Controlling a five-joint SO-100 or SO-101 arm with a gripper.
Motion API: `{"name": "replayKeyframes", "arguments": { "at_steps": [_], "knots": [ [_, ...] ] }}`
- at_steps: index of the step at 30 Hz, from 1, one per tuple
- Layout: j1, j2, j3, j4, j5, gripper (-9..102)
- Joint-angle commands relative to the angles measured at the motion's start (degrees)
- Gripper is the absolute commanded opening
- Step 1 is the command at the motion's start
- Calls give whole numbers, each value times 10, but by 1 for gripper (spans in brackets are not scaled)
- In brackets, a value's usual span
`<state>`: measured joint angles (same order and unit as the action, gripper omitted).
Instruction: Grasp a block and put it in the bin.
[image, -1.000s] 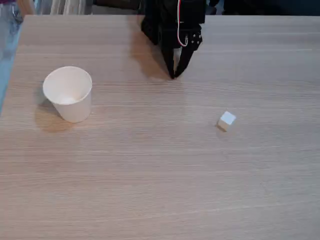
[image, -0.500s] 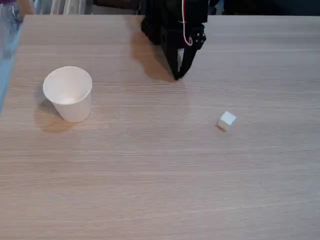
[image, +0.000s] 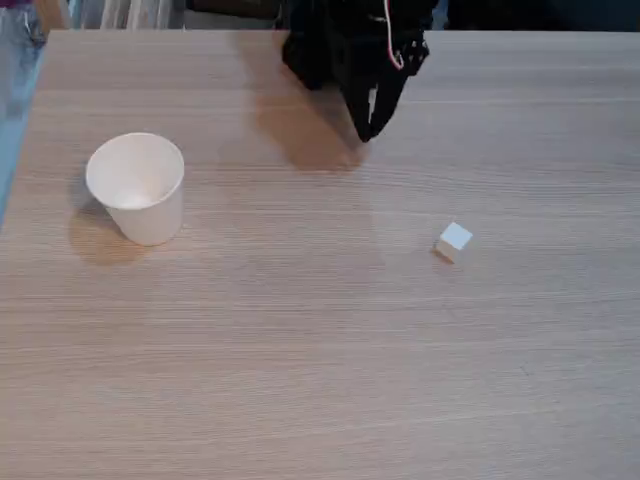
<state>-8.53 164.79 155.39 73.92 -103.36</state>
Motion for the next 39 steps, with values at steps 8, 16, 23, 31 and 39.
{"name": "replayKeyframes", "arguments": {
  "at_steps": [8,16,23,31,39],
  "knots": [
    [8,-69,-54,-88,-47,8],
    [-3,-93,-53,-106,-47,26],
    [-56,-108,-35,-127,-60,30],
    [-95,-107,-26,-164,-56,29],
    [-101,-176,-49,-215,-54,29]
  ]
}}
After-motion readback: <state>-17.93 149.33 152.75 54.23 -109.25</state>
